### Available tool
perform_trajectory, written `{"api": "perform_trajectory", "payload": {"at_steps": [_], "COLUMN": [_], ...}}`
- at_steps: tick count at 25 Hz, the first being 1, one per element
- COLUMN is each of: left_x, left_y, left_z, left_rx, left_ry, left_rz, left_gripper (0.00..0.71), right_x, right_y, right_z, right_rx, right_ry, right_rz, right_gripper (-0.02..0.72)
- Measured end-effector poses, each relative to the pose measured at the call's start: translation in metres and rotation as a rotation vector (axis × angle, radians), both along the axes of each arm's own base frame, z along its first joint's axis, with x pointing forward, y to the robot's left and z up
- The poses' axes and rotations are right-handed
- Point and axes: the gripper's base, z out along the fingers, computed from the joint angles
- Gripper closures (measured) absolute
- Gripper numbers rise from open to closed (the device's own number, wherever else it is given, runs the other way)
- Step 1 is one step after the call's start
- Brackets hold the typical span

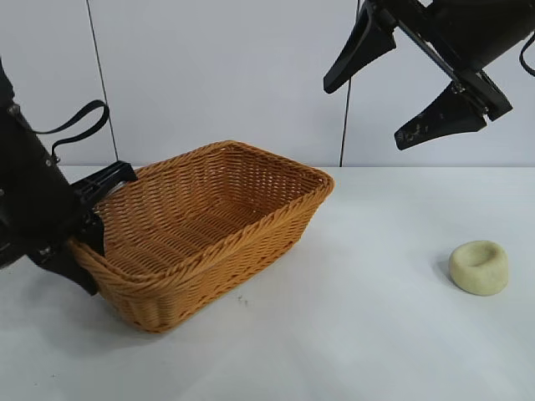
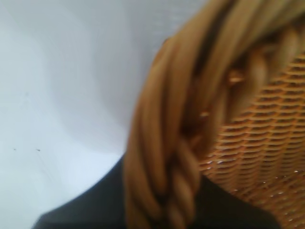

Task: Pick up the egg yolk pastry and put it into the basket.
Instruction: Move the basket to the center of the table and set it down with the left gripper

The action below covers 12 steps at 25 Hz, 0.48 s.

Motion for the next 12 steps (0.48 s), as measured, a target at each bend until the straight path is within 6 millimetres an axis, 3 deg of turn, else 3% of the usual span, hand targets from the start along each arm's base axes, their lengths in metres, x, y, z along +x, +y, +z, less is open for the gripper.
{"api": "perform_trajectory", "payload": {"at_steps": [5, 12], "left_x": [0.032, 0.062], "left_y": [0.011, 0.001], "left_z": [0.017, 0.018], "left_rx": [0.012, 0.021], "left_ry": [-0.035, -0.013], "left_rz": [-0.166, -0.489], "left_gripper": [0.611, 0.612], "right_x": [0.0, 0.0], "right_y": [0.0, 0.0], "right_z": [0.0, 0.0], "right_rx": [0.0, 0.0], "right_ry": [0.0, 0.0], "right_rz": [0.0, 0.0], "right_gripper": [0.007, 0.007]}}
